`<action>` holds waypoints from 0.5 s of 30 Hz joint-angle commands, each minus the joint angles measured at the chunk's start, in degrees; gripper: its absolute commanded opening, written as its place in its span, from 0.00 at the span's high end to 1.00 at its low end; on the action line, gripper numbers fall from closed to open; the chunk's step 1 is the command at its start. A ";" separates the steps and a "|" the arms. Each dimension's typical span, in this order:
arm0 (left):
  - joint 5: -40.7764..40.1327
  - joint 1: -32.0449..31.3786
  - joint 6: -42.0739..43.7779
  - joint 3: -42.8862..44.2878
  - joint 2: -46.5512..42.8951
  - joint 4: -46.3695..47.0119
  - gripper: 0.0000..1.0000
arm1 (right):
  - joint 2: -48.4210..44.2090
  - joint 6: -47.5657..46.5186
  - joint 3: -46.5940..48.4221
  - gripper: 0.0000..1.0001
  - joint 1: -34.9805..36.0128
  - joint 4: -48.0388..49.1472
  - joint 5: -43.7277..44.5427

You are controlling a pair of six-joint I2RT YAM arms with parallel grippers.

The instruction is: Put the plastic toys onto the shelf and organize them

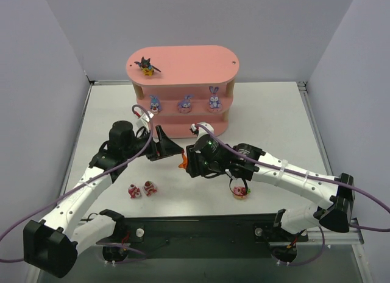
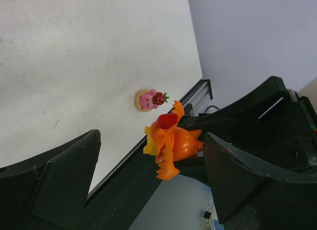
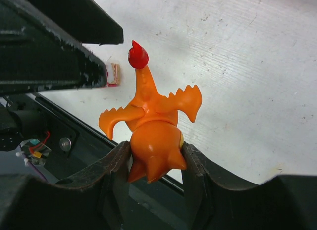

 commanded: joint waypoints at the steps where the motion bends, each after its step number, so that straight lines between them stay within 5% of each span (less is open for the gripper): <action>1: 1.79 -3.02 -2.37 0.40 -0.17 12.97 0.06 | -0.09 -0.72 4.94 0.99 -0.33 -3.99 0.20; 9: -0.85 -6.18 -1.57 0.31 3.00 15.17 0.19 | 0.01 -1.51 6.71 0.99 -0.51 -4.87 -1.21; 15: -0.23 -6.71 -1.66 0.14 4.84 15.25 0.50 | 0.36 -2.39 7.24 0.99 -0.60 -5.05 -2.00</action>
